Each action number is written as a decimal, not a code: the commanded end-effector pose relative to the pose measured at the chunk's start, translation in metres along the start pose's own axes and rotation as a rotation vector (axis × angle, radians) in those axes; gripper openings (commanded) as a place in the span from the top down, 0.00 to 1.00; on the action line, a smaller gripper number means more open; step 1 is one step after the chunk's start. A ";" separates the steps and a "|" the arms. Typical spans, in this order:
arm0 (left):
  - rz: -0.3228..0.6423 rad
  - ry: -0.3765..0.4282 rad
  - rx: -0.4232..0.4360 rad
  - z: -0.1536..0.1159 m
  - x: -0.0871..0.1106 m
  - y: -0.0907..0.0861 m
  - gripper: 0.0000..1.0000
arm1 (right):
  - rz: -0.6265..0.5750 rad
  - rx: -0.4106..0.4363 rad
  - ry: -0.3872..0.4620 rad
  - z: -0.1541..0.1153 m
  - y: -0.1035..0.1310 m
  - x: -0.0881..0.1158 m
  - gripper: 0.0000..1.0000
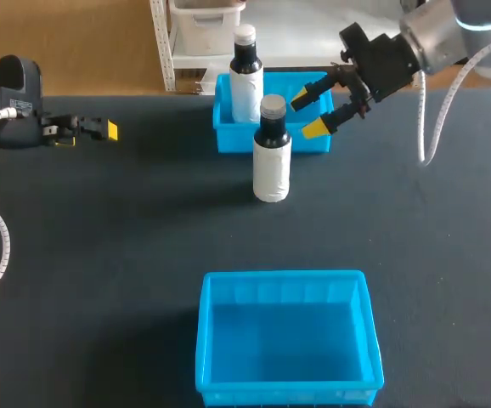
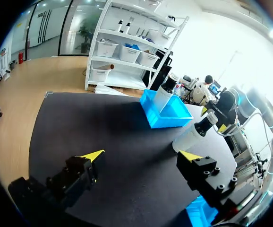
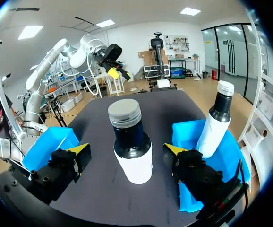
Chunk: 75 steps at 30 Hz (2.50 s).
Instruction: Pick up the bottle, and place it in the far bin if it is heavy, or in the near bin if it is light.
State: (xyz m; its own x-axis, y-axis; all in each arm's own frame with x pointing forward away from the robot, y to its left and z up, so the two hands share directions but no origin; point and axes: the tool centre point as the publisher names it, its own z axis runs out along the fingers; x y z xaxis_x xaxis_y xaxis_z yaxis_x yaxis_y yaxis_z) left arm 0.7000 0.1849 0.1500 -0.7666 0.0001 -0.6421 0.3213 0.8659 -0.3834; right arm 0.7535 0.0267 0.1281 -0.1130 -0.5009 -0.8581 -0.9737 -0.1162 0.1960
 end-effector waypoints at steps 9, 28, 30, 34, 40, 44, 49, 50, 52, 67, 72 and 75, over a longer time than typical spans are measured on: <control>0.000 0.000 0.000 0.000 0.000 0.000 0.00 | -0.013 0.138 -0.012 0.030 0.005 -0.011 0.00; 0.000 0.000 0.000 0.000 0.000 0.000 0.00 | -0.002 0.112 -0.016 0.053 0.001 -0.019 0.00; 0.000 0.000 0.000 0.000 0.000 0.000 0.00 | 0.000 0.111 -0.014 0.054 0.000 -0.018 0.07; 0.000 0.000 0.000 0.000 0.000 0.000 0.00 | 0.002 0.110 -0.014 0.054 0.000 -0.018 0.24; 0.000 0.000 0.000 0.000 0.000 0.000 0.00 | -0.001 0.109 -0.018 0.055 -0.001 -0.020 0.38; 0.000 0.000 0.000 0.000 0.000 0.000 0.00 | -0.003 0.107 -0.016 0.056 -0.001 -0.021 0.50; 0.000 0.000 0.000 0.000 0.000 0.000 0.00 | -0.003 0.106 -0.015 0.057 -0.001 -0.021 0.56; 0.000 0.000 0.000 0.000 0.000 0.000 0.00 | -0.003 0.107 -0.015 0.057 -0.001 -0.021 0.60; 0.000 0.000 0.000 0.000 0.000 0.000 0.00 | -0.003 0.108 -0.015 0.057 -0.001 -0.021 0.70; 0.000 0.000 0.000 0.000 0.000 0.000 0.00 | -0.022 0.153 -0.007 0.034 0.009 -0.030 1.00; 0.000 0.000 0.000 0.000 0.000 0.000 0.00 | -0.023 0.174 -0.002 0.020 0.016 -0.034 1.00; 0.000 0.000 0.000 0.000 0.000 0.000 0.00 | -0.020 0.188 0.001 0.011 0.019 -0.035 1.00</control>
State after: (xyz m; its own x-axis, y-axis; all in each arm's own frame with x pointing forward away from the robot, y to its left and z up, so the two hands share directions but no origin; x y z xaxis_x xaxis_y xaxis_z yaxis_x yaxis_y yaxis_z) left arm 0.7000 0.1849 0.1500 -0.7666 0.0001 -0.6421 0.3213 0.8659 -0.3834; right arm 0.7498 0.0621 0.1442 -0.0913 -0.4953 -0.8639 -0.9944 -0.0014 0.1058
